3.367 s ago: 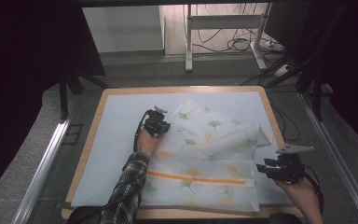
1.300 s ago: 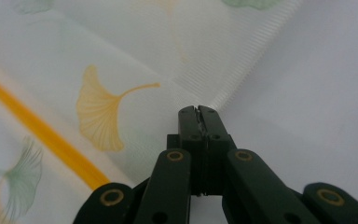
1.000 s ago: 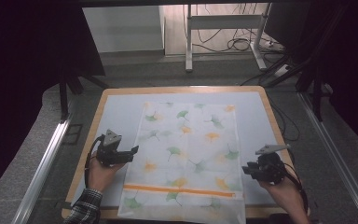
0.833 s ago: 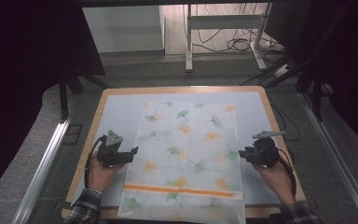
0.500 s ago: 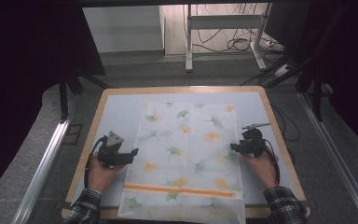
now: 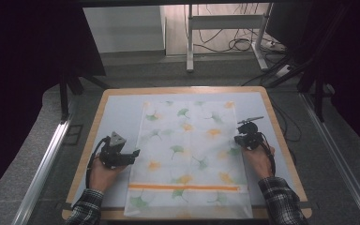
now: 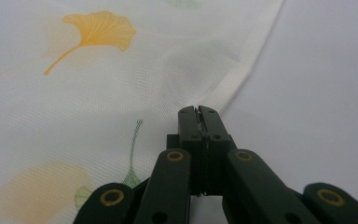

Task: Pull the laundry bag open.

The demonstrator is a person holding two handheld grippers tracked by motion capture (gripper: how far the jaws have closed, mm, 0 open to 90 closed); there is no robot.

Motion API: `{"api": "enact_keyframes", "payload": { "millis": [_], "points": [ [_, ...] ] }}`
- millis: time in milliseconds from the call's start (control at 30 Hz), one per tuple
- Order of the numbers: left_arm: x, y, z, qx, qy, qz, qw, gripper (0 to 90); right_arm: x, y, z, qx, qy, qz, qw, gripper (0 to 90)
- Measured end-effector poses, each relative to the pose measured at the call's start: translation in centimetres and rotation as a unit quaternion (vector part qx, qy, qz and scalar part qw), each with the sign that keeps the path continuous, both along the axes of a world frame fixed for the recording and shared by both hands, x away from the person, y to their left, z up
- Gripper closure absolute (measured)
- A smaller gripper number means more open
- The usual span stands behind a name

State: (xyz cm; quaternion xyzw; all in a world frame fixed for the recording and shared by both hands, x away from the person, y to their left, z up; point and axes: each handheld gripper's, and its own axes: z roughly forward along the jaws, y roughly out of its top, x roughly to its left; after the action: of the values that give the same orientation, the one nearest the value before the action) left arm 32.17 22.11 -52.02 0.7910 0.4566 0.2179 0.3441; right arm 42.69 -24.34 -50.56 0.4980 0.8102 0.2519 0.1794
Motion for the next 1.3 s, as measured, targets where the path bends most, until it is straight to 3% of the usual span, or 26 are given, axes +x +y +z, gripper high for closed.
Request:
{"api": "enact_keyframes", "payload": {
  "millis": [100,200,300,333,400,633,733,933,1300],
  "points": [
    [0.0,0.0,0.0,0.004,-0.003,-0.002,1.0000,26.6,1.2,-0.2,0.0,-0.005,-0.003,0.000,1.0000,89.1],
    [-0.1,0.0,0.0,0.002,-0.006,-0.005,1.0000,26.5,1.3,-0.3,-0.2,-0.002,-0.010,0.010,0.9999,87.4],
    [-0.2,0.0,0.0,-0.002,-0.009,-0.007,0.9999,25.0,0.2,-0.4,0.0,0.010,-0.032,0.026,0.9991,71.8],
    [-0.1,-0.1,0.0,-0.006,-0.011,-0.005,0.9999,25.0,0.2,-0.4,0.0,0.010,-0.032,0.026,0.9991,71.8],
    [-0.3,-0.2,0.1,0.000,-0.011,-0.010,0.9999,23.0,-0.5,-0.7,0.2,0.018,-0.037,0.035,0.9985,58.7],
    [-0.6,0.1,0.1,-0.006,-0.014,-0.012,0.9998,21.7,-1.8,-1.2,0.4,0.038,-0.030,0.063,0.9968,40.9],
    [-0.6,0.1,-0.2,-0.003,-0.014,-0.018,0.9997,17.0,-2.7,-1.5,0.6,0.052,-0.031,0.081,0.9949,31.7],
    [-0.8,-0.2,0.0,-0.023,-0.029,-0.021,0.9991,7.0,-4.2,-2.1,0.9,0.062,-0.025,0.102,0.9926,24.3],
    [-1.7,-0.6,0.2,-0.018,-0.040,-0.034,0.9984,6.9,-6.7,-3.0,0.7,0.058,-0.022,0.133,0.9891,13.1]
  ]
}}
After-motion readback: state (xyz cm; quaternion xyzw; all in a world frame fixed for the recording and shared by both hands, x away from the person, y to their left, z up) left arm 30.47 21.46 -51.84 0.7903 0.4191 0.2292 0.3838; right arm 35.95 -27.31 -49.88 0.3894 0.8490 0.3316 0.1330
